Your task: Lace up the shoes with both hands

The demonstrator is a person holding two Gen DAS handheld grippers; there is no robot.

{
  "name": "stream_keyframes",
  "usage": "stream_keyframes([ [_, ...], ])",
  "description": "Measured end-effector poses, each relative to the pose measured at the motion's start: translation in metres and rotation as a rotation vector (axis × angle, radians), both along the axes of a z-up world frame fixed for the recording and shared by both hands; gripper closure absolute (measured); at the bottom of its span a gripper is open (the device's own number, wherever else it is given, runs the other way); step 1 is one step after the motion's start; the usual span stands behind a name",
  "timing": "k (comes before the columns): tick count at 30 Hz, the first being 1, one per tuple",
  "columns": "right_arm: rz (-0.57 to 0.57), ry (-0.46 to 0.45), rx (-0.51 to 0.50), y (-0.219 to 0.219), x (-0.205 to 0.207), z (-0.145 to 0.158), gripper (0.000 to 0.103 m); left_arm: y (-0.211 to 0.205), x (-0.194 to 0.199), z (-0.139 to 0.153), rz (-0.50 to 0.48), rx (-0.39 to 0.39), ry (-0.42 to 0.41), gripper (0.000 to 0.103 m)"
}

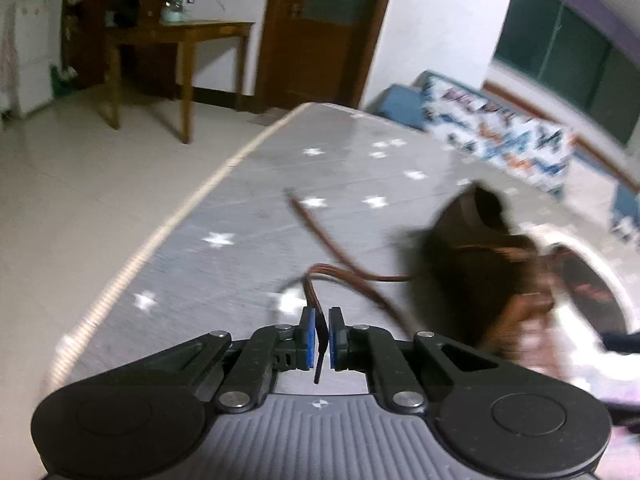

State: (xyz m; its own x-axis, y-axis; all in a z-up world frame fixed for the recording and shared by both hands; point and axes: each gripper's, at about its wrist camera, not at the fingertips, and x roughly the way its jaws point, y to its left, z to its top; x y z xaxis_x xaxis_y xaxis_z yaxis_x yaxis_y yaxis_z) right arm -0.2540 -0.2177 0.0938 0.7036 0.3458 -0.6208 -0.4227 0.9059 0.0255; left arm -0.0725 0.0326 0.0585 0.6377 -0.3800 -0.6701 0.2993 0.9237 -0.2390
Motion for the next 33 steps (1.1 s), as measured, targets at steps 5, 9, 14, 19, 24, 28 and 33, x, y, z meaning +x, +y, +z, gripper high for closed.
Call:
stream_keyframes([
  [5,0.066,0.026,0.082,0.014,0.003,0.000,0.040,-0.017,-0.017,0.014,-0.077,-0.147,0.049,0.096],
  [9,0.100,0.025,0.124,0.021,0.002,0.001,0.043,-0.036,-0.021,0.019,-0.118,-0.238,0.101,0.096],
  [14,0.070,0.004,0.174,0.015,-0.002,0.001,0.045,-0.056,-0.024,0.022,-0.169,-0.300,0.136,0.096],
  [19,0.017,-0.008,0.194,0.006,-0.001,-0.001,0.059,-0.069,-0.028,0.023,-0.197,-0.321,0.142,0.096],
  [24,-0.013,0.007,0.175,-0.002,0.004,-0.006,0.088,-0.073,-0.026,0.021,-0.224,-0.353,0.157,0.096],
  [28,-0.031,0.000,0.143,-0.005,0.002,-0.009,0.099,-0.078,-0.028,0.022,-0.303,-0.298,0.103,0.096],
  [33,-0.045,-0.001,0.091,-0.011,0.000,-0.013,0.101,-0.082,-0.042,0.024,-0.406,-0.143,-0.028,0.093],
])
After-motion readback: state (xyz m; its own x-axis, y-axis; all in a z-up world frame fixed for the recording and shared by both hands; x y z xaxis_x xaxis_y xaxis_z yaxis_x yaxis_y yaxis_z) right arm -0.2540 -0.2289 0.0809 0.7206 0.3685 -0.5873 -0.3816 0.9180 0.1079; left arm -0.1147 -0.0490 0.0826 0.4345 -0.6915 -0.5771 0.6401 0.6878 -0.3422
